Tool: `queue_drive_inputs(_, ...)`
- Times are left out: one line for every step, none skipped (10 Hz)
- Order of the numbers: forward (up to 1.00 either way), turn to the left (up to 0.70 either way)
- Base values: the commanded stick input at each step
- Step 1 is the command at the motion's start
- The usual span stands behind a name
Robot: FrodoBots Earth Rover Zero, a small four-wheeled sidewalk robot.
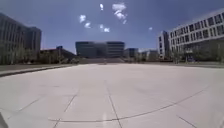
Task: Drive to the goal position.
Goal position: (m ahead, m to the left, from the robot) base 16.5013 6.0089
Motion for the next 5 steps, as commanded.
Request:
queue_drive_inputs(0.5,0.0)
queue_drive_inputs(0.5,0.0)
queue_drive_inputs(0.5,0.0)
queue_drive_inputs(0.5,0.0)
queue_drive_inputs(0.5,0.0)
